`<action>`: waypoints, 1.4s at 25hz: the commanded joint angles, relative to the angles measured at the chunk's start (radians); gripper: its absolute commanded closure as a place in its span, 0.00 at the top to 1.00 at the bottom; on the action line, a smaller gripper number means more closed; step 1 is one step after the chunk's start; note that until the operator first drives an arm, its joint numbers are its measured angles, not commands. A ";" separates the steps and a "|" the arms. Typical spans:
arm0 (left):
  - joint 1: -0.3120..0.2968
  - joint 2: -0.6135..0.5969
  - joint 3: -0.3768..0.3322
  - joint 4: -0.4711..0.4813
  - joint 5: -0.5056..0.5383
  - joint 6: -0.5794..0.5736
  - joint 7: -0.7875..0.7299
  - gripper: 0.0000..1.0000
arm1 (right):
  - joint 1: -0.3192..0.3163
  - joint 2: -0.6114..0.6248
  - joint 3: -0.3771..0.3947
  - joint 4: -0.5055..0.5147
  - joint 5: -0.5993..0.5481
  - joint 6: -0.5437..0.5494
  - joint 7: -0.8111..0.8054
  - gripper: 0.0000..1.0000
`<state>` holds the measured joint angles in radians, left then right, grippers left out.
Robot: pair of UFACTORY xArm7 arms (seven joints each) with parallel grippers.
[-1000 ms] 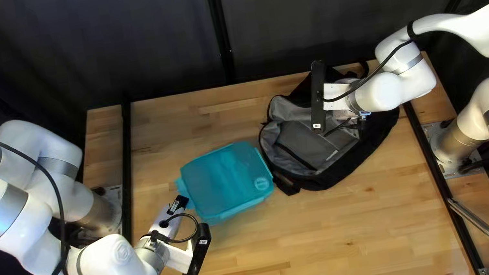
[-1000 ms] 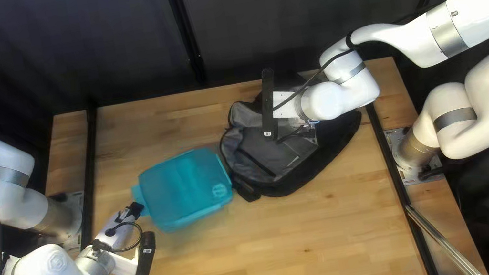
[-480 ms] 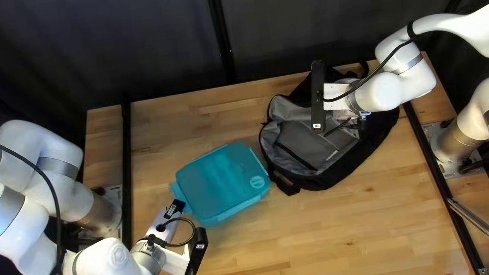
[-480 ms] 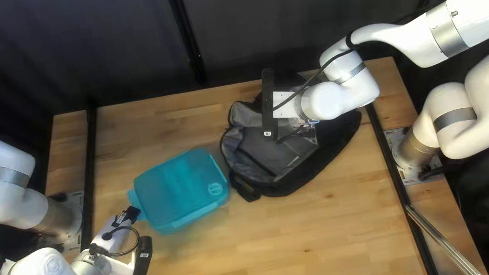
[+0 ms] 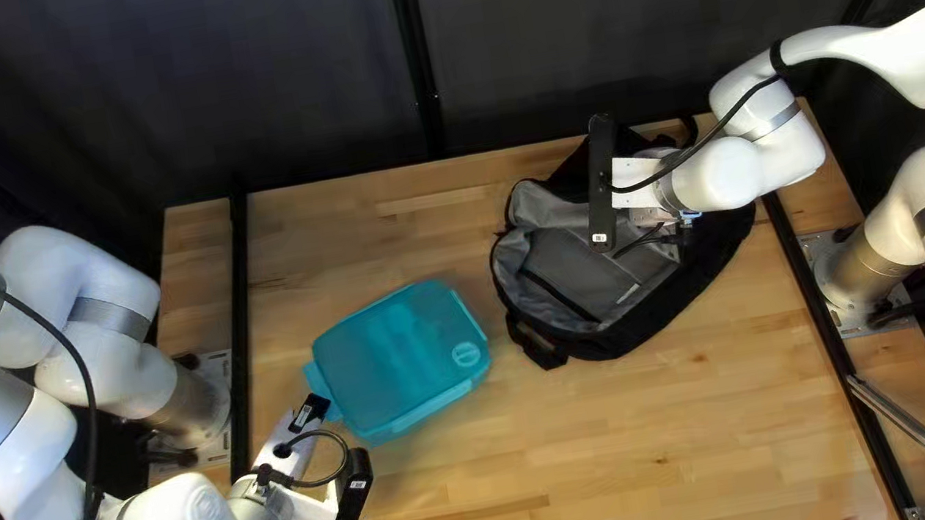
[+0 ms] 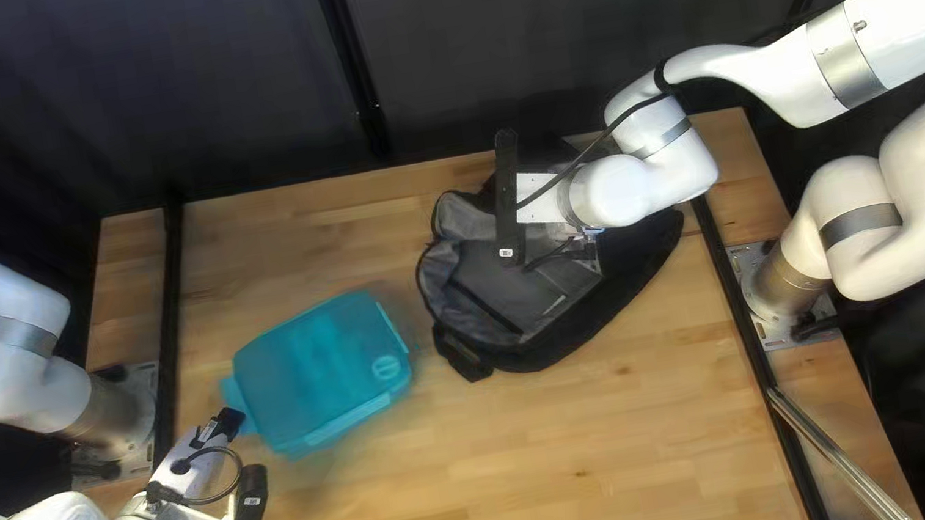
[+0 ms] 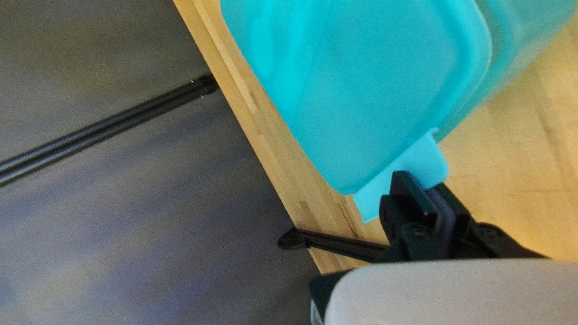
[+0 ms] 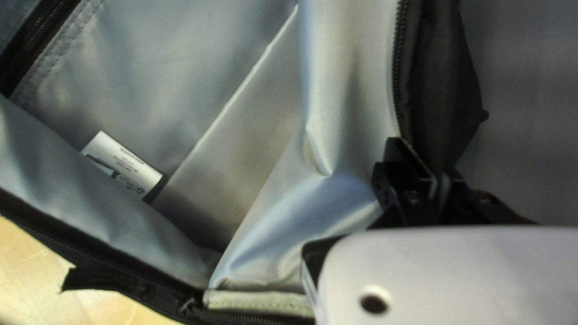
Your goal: Remove a lunch box from a kids backpack
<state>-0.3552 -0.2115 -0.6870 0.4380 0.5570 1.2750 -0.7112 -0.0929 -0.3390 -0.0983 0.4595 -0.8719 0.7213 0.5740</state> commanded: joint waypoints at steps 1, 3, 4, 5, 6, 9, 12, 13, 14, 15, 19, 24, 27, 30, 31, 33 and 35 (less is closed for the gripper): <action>-0.014 -0.038 0.014 -0.003 -0.036 -0.018 0.050 1.00 | 0.000 0.000 0.000 0.000 0.000 0.000 0.000 0.00; -0.031 -0.081 0.028 0.004 -0.077 -0.005 0.098 1.00 | 0.000 0.000 0.000 0.000 0.000 0.000 0.000 0.00; -0.038 -0.099 0.033 0.009 -0.093 0.004 0.116 1.00 | 0.000 0.000 0.000 0.000 0.000 0.000 0.000 0.00; -0.046 -0.124 0.043 0.021 -0.119 0.020 0.144 1.00 | 0.000 0.000 0.000 0.000 0.000 0.000 0.000 0.00; -0.052 -0.142 0.051 0.028 -0.133 0.030 0.163 1.00 | 0.000 0.000 0.000 0.000 0.000 0.000 0.000 0.00; -0.063 -0.210 0.101 0.061 -0.185 0.056 0.243 1.00 | 0.000 0.000 0.000 0.000 0.000 0.000 0.000 0.00; -0.064 -0.273 0.160 0.099 -0.216 0.080 0.320 1.00 | 0.000 0.000 0.000 0.000 0.000 0.000 0.000 0.00; -0.062 -0.295 0.182 0.121 -0.221 0.093 0.345 1.00 | 0.000 0.000 0.000 0.000 0.000 0.000 0.000 0.00; -0.059 -0.306 0.193 0.139 -0.222 0.104 0.357 1.00 | 0.000 0.000 0.000 0.000 0.000 0.000 0.000 0.00; -0.053 -0.328 0.210 0.165 -0.222 0.119 0.369 1.00 | 0.000 0.000 0.000 0.000 0.000 0.000 0.000 0.00; -0.035 -0.397 0.254 0.266 -0.214 0.175 0.392 1.00 | 0.000 0.000 0.000 0.000 0.000 0.000 0.000 0.00; 0.006 -0.436 0.296 0.449 -0.177 0.257 0.430 1.00 | 0.000 0.000 0.000 0.000 0.000 0.000 0.000 0.00; 0.026 -0.423 0.324 0.553 -0.162 0.284 0.466 1.00 | 0.000 0.000 0.000 0.000 0.000 0.000 0.000 0.00; 0.028 -0.422 0.327 0.561 -0.162 0.284 0.468 1.00 | 0.000 0.000 0.000 0.000 0.000 0.000 0.000 0.00; 0.028 -0.422 0.327 0.561 -0.162 0.284 0.468 1.00 | 0.000 0.000 0.000 0.000 0.000 0.000 0.000 0.00; 0.028 -0.422 0.327 0.561 -0.162 0.284 0.468 1.00 | 0.000 0.000 0.000 0.000 0.000 0.000 0.000 1.00; 0.028 -0.422 0.327 0.561 -0.162 0.284 0.468 1.00 | 0.000 0.000 0.000 0.000 0.000 0.000 0.000 1.00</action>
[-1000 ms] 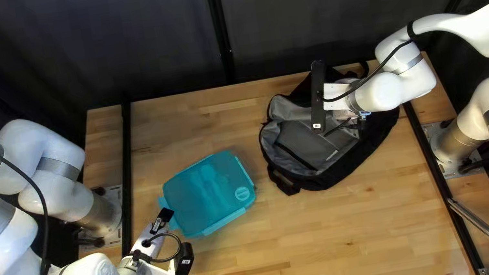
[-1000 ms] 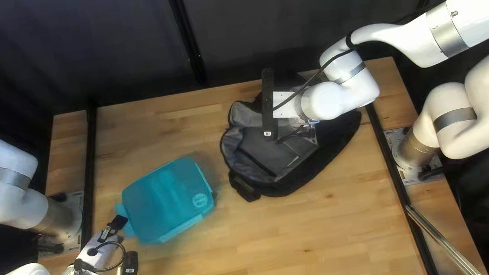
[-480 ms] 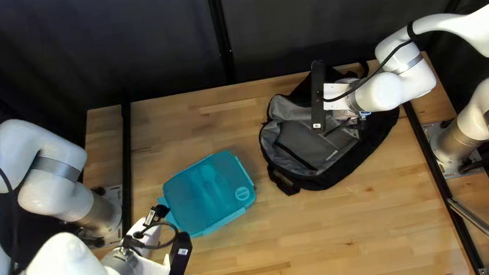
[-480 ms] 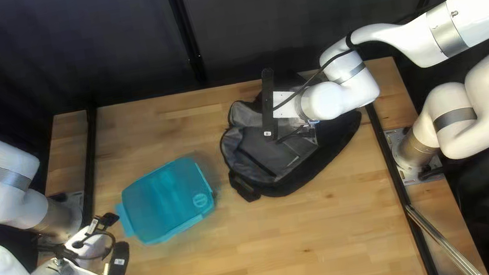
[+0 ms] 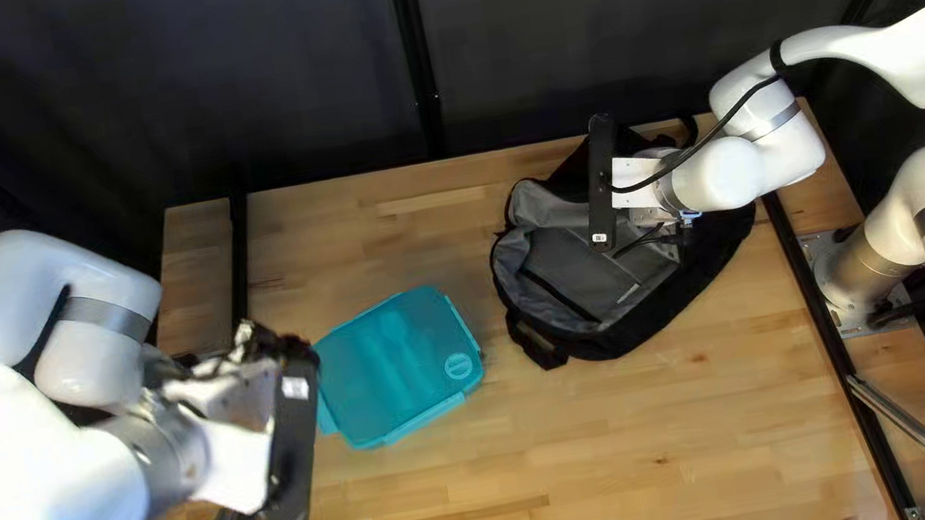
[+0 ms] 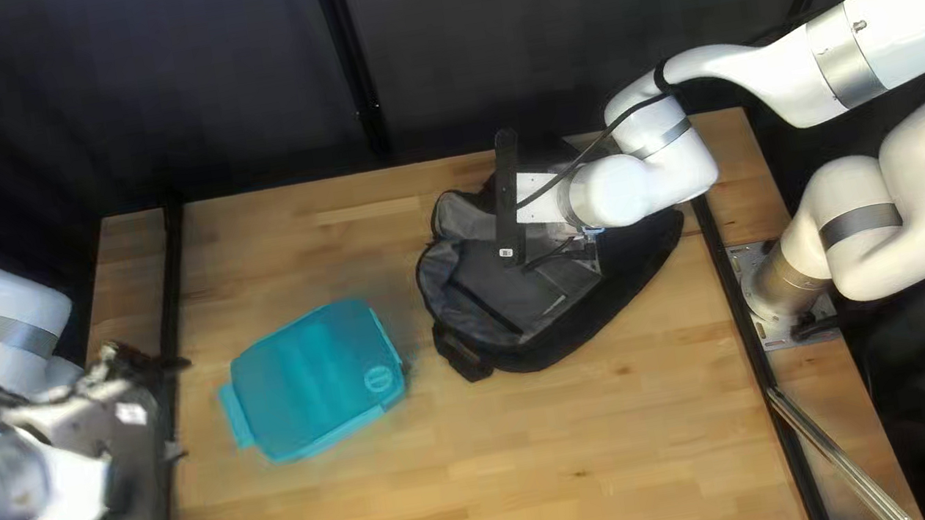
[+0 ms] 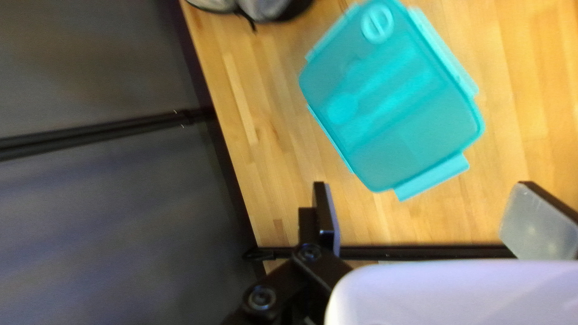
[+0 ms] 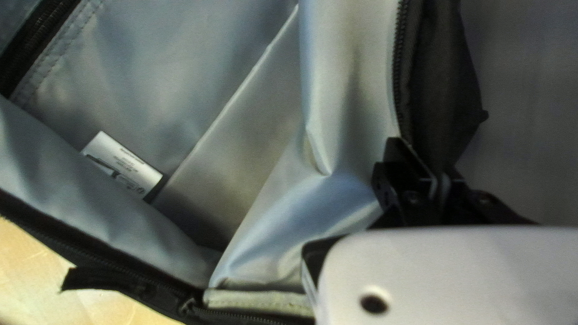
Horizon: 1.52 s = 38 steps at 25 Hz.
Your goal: Remove a lunch box from a kids backpack
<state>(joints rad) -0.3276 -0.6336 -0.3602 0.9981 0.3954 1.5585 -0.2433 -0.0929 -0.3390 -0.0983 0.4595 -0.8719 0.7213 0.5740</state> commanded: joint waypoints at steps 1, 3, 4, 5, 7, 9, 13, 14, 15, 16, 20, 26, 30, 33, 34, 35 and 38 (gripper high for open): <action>0.000 0.000 0.000 0.001 0.000 0.000 0.000 1.00 | 0.000 0.000 0.000 0.000 0.000 0.000 0.000 1.00; 0.000 0.000 0.000 0.001 0.000 0.000 0.000 1.00 | 0.000 0.000 0.000 0.000 0.000 0.000 0.000 1.00; 0.000 0.000 0.000 0.001 0.000 0.000 0.000 1.00 | 0.000 0.000 0.000 0.000 0.000 0.000 0.000 1.00; 0.000 0.000 0.000 0.001 0.000 0.000 0.000 1.00 | 0.000 0.000 0.000 0.000 0.000 0.000 0.000 1.00; 0.000 0.000 0.000 0.001 0.000 0.000 0.000 1.00 | 0.000 0.000 0.000 0.000 0.000 0.000 0.000 1.00; 0.000 0.000 0.000 0.001 0.000 0.000 0.000 1.00 | 0.000 0.000 0.000 0.000 0.000 0.000 0.000 1.00; 0.000 0.000 0.000 0.001 0.000 0.000 0.000 1.00 | 0.000 0.000 0.000 0.000 0.000 0.000 0.000 1.00; 0.000 0.000 0.000 0.001 0.000 0.000 0.000 1.00 | 0.000 0.000 0.000 0.000 0.000 0.000 0.000 1.00; 0.000 0.000 0.000 0.001 0.000 0.000 0.000 1.00 | 0.000 0.000 0.000 0.000 0.000 0.000 0.000 1.00; 0.000 0.000 0.000 0.001 0.000 0.000 0.000 1.00 | 0.000 0.000 0.000 0.000 0.000 0.000 0.000 1.00; 0.000 0.000 0.000 0.001 0.000 0.000 0.000 1.00 | 0.018 -0.012 -0.015 0.003 0.054 0.001 -0.050 1.00; 0.000 0.000 0.000 0.001 0.000 0.000 0.000 1.00 | 0.066 0.092 -0.063 0.218 0.320 0.139 -0.224 1.00; 0.000 0.000 0.000 0.001 0.000 0.000 0.000 1.00 | 0.080 0.148 -0.068 0.379 0.438 0.272 -0.286 1.00; 0.000 0.000 0.000 0.001 0.000 0.000 0.000 1.00 | 0.082 0.143 -0.063 0.465 0.464 0.377 -0.315 1.00; 0.000 0.000 0.000 0.001 0.000 0.000 0.000 1.00 | 0.082 0.140 -0.062 0.478 0.465 0.396 -0.319 1.00; 0.000 0.000 0.000 0.001 0.000 0.000 0.000 1.00 | 0.080 0.134 -0.061 0.501 0.464 0.435 -0.328 1.00; 0.000 0.000 0.000 0.001 0.000 0.000 0.000 1.00 | 0.079 0.127 -0.059 0.510 0.463 0.461 -0.326 1.00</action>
